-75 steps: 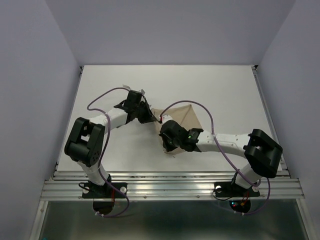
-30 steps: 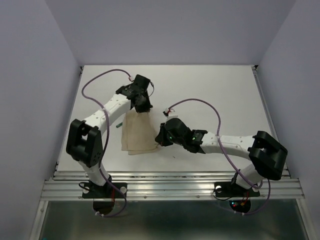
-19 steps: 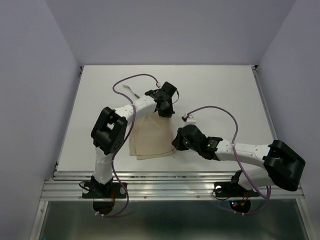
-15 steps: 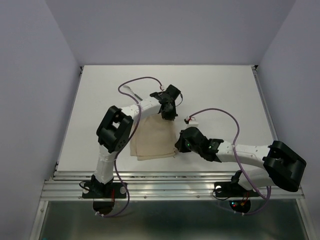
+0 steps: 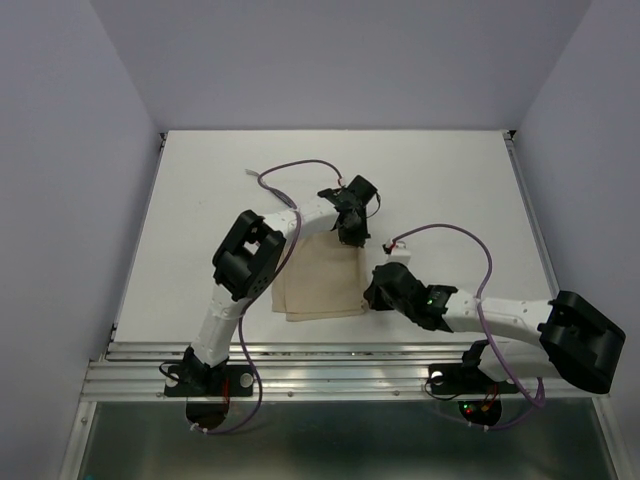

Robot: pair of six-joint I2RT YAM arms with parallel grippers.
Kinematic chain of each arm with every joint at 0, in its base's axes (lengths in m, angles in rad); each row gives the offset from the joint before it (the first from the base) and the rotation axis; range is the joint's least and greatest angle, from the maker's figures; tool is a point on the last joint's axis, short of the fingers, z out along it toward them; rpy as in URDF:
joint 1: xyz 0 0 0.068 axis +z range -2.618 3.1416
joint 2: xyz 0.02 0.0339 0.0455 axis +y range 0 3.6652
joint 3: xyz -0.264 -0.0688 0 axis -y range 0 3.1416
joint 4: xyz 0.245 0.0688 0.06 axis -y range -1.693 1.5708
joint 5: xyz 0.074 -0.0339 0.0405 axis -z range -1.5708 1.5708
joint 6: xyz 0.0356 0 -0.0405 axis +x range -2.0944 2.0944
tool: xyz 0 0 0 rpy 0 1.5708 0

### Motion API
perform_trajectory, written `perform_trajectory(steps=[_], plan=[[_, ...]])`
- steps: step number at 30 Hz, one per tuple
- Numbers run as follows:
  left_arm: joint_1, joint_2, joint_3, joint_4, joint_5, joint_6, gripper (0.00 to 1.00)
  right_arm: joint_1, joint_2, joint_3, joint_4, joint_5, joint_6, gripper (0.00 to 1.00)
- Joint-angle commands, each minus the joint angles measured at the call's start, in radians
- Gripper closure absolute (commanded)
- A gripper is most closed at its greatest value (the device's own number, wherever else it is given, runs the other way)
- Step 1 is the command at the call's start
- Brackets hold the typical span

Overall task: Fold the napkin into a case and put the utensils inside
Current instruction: Turn over the upper triangle folded napkin at the center of the board.

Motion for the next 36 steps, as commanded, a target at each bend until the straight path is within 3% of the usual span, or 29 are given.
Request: perform_trajectory(steps=[1,5,7,9,10,12,17,22,25,31,32,36], plan=[[0.025,0.000,0.068,0.136,-0.109,0.003,1.00,0.021,-0.014,-0.029,-0.077,-0.059,0.022,0.99],[0.016,-0.007,0.061,0.132,-0.140,-0.009,1.00,0.021,-0.014,-0.033,-0.077,-0.043,0.014,0.98],[0.014,-0.004,0.067,0.125,-0.157,-0.015,1.00,0.021,-0.020,-0.039,-0.079,-0.025,0.014,0.79],[0.007,0.010,0.086,0.102,-0.171,-0.015,1.00,0.021,-0.030,-0.044,-0.077,-0.019,0.014,0.70],[0.003,0.015,0.094,0.091,-0.184,-0.019,1.00,0.012,-0.033,-0.042,-0.088,-0.014,0.014,0.60],[-0.003,0.032,0.111,0.071,-0.194,-0.024,1.00,0.012,-0.040,-0.039,-0.100,-0.013,0.016,0.53],[-0.015,0.052,0.123,0.065,-0.201,-0.036,1.00,0.012,-0.069,-0.003,-0.197,0.050,0.040,0.21],[-0.020,0.079,0.152,0.041,-0.204,-0.030,1.00,-0.010,-0.178,0.088,-0.385,0.222,0.079,0.16],[-0.020,0.101,0.174,0.021,-0.203,-0.021,0.99,-0.092,-0.207,0.120,-0.465,0.245,0.080,0.15],[-0.018,0.093,0.169,0.025,-0.181,-0.010,0.80,-0.281,-0.236,0.155,-0.488,0.208,0.036,0.14],[-0.020,0.089,0.171,0.028,-0.178,-0.004,0.72,-0.307,-0.244,0.158,-0.487,0.196,0.030,0.13],[-0.021,0.078,0.189,0.031,-0.157,0.014,0.55,-0.424,-0.236,0.169,-0.470,0.133,-0.005,0.13]])
